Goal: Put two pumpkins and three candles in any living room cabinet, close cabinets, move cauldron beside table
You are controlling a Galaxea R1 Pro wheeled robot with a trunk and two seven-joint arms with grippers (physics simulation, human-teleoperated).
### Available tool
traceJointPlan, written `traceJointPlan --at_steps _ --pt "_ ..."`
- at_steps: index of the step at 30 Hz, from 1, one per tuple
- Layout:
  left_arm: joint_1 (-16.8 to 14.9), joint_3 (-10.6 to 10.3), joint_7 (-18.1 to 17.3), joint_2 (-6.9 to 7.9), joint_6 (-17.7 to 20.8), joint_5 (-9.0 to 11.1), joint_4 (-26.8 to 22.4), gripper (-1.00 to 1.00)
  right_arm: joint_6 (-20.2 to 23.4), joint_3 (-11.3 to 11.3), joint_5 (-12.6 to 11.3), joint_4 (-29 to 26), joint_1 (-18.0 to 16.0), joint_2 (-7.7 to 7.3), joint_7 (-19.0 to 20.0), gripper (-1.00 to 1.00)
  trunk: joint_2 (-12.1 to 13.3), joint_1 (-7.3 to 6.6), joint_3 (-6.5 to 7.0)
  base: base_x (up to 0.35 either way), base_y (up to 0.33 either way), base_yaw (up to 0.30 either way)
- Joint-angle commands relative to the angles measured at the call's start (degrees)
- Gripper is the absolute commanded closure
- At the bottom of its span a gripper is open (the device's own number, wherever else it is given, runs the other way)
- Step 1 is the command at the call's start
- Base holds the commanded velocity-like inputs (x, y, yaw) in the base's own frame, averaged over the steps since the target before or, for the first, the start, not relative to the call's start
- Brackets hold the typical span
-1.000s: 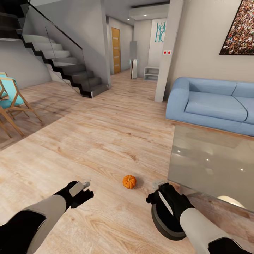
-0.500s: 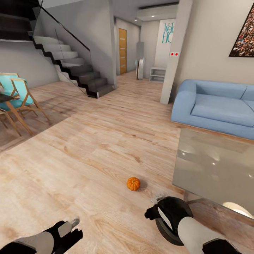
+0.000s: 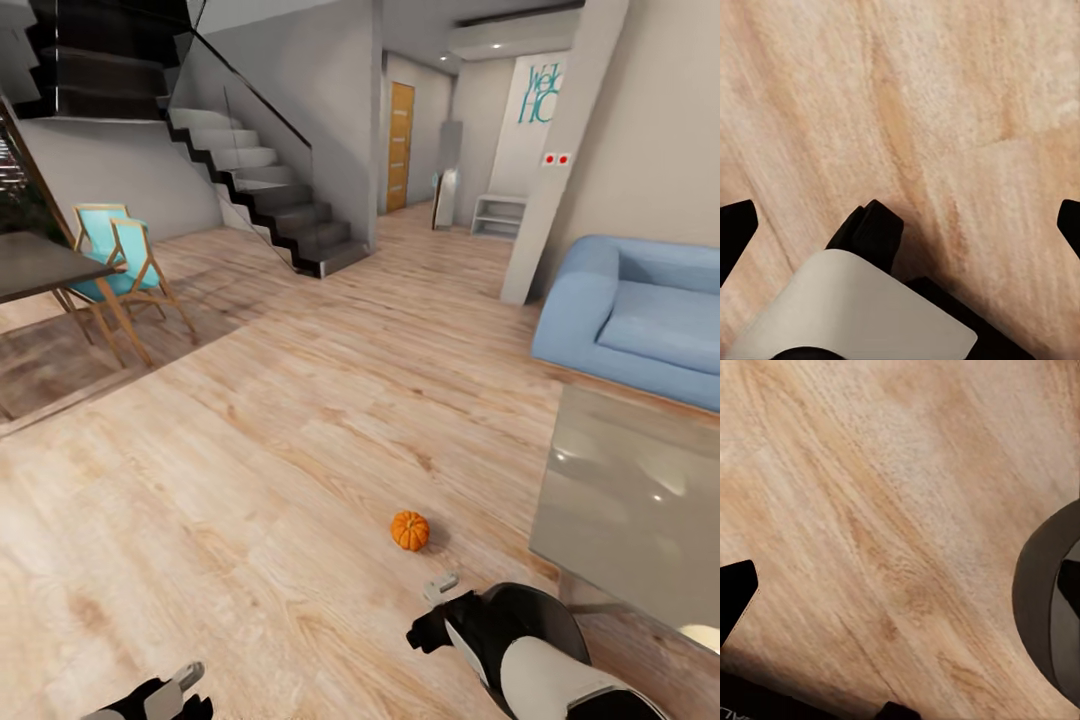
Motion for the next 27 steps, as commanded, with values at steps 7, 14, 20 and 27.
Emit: traceJointPlan --at_steps 7,14,20,27 --pt "0.22 0.00 -6.90 0.24 0.02 -0.11 0.09 -1.00 -5.33 0.00 0.03 1.56 0.85 0.58 -0.19 -1.00 2.82 -1.54 1.26 0.000 0.000 0.287" --pt "0.36 0.00 -8.31 0.32 -0.04 -0.16 0.13 -1.00 -6.11 -0.08 0.26 1.98 0.94 0.57 -0.28 -1.00 5.63 -3.08 2.52 0.000 0.000 0.286" --pt "0.32 0.00 -8.35 0.25 -0.05 -0.17 0.13 -1.00 -11.80 -0.09 0.15 3.97 1.41 0.43 -4.60 -1.00 8.04 -4.40 3.60 0.000 0.000 0.286" --pt "0.35 0.00 -8.35 0.15 0.01 -0.19 0.08 -1.00 -20.98 -0.16 -0.04 8.59 1.84 0.08 -10.64 -1.00 10.84 -5.94 4.81 0.000 0.000 0.286"
